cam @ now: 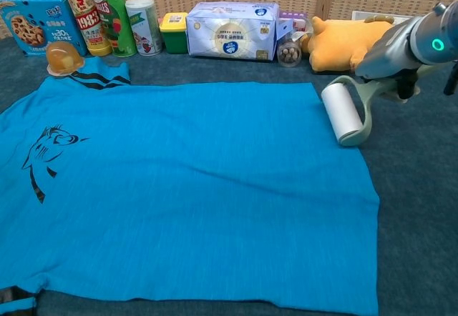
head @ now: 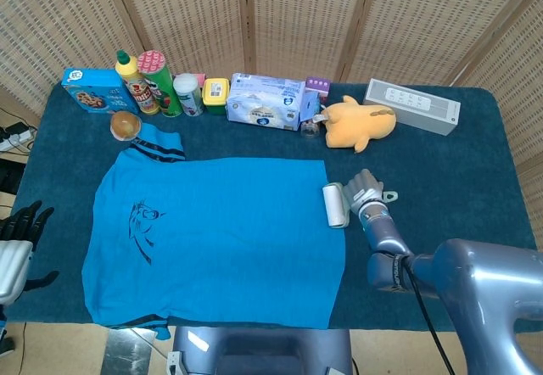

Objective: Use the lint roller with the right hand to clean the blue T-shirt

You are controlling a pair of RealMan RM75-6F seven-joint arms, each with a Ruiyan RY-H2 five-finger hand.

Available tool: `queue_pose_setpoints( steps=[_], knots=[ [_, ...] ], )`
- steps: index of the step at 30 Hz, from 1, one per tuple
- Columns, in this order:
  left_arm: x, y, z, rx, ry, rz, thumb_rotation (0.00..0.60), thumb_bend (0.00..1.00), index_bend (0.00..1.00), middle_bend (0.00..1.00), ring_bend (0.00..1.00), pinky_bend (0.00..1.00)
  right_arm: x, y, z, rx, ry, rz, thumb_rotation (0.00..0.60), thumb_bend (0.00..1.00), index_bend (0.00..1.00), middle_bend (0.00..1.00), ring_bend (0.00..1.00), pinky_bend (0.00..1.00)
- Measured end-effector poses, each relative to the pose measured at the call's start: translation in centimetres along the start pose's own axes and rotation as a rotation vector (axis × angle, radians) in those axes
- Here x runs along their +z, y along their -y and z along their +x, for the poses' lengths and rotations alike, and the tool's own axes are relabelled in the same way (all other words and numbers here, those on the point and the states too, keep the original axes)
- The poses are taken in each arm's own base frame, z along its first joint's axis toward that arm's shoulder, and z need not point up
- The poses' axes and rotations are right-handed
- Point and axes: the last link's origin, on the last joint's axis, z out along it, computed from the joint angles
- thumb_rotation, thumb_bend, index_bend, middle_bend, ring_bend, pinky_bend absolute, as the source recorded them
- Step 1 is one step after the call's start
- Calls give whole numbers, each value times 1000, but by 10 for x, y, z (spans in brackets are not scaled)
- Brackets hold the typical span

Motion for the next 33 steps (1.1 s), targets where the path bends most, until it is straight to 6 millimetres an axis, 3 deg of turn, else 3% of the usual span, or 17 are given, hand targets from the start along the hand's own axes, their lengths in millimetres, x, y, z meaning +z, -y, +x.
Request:
queue_pose_setpoints(
  steps=[9, 11, 13, 14, 16, 18, 19, 24, 33],
  knots=[
    [0, 1, 1, -7, 0, -1, 600, 115, 0, 0, 0, 90, -10, -60, -13, 201, -24, -57, 600, 1000, 666, 703, 871, 1000],
    [-1, 1, 1, -6, 1, -4, 600, 115, 0, 0, 0, 90, -8, -72, -22, 255, -22, -67, 600, 1000, 614, 668, 812, 984],
    [-1, 0, 1, -4, 2, -6, 600, 115, 0, 0, 0, 90, -4, -83, -32, 318, -23, -73, 600, 996, 501, 588, 703, 899],
    [-1, 0, 0, -2, 3, -7, 600, 115, 0, 0, 0, 90, -3, -87, -37, 347, -25, -73, 600, 944, 409, 515, 609, 816],
    [-2, -1, -1, 0, 6, -9, 600, 115, 0, 0, 0, 90, 1, -94, -46, 411, -34, -66, 600, 646, 175, 303, 353, 601],
    [-2, -2, -1, 2, 9, -11, 600, 116, 0, 0, 0, 90, 4, -101, -56, 462, -44, -60, 600, 166, 11, 78, 96, 373],
    [-2, -2, -2, 2, 9, -11, 600, 116, 0, 0, 0, 89, 5, -104, -61, 478, -50, -60, 600, 47, 0, 25, 36, 298],
    [-2, -3, -2, 4, 11, -12, 600, 116, 0, 0, 0, 90, 5, -118, -82, 550, -110, -67, 600, 0, 0, 0, 0, 145],
    [-5, -5, -1, 5, 13, -38, 600, 116, 0, 0, 0, 90, -16, -139, -107, 636, -188, -101, 600, 0, 0, 0, 0, 128]
  ],
)
